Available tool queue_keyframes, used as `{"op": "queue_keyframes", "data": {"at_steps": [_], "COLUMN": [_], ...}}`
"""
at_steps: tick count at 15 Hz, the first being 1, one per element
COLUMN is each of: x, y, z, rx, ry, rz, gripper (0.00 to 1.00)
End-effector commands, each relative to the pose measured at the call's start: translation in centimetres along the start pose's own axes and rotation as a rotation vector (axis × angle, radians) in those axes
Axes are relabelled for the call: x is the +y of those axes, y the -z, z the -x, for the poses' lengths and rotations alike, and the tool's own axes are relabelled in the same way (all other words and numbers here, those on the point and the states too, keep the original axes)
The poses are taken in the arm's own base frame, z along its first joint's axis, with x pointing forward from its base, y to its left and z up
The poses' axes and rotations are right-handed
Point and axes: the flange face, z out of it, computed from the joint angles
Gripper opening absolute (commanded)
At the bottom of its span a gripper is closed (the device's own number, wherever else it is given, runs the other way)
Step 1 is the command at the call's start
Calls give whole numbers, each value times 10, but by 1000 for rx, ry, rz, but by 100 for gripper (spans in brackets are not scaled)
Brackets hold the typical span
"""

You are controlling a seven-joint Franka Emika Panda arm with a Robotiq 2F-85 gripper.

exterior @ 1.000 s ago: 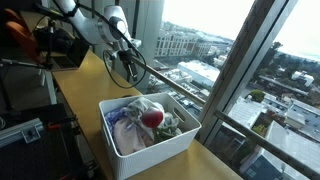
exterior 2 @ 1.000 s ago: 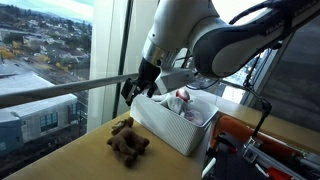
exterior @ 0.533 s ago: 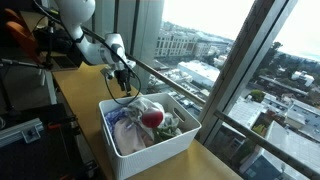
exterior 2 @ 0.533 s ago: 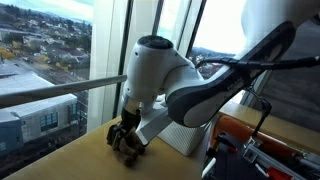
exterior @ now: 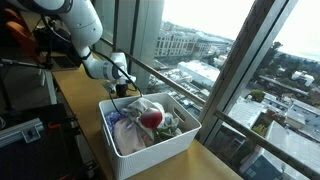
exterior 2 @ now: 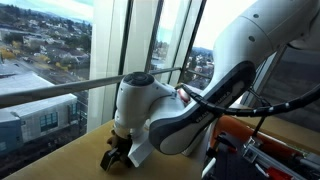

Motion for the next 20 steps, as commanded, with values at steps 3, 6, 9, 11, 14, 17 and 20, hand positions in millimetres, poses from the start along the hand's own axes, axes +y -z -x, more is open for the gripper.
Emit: {"op": "queue_keyframes", "data": {"at_steps": [3,6,9,11,14,17,20], "x": [-9,-3,15,35,75,136,219], "y": [56,114,173,212,270,317,327], "z": [17,29,32,30,20,6,-2], "rx": [-13,-11,18,59,150,221,229], "ry": [27,5,-36,-66,-118,-200,-295], "rz": [-71,-125,-172,-188,-196,-189,-148], "gripper": [27,5,5,5,5,5,5]}}
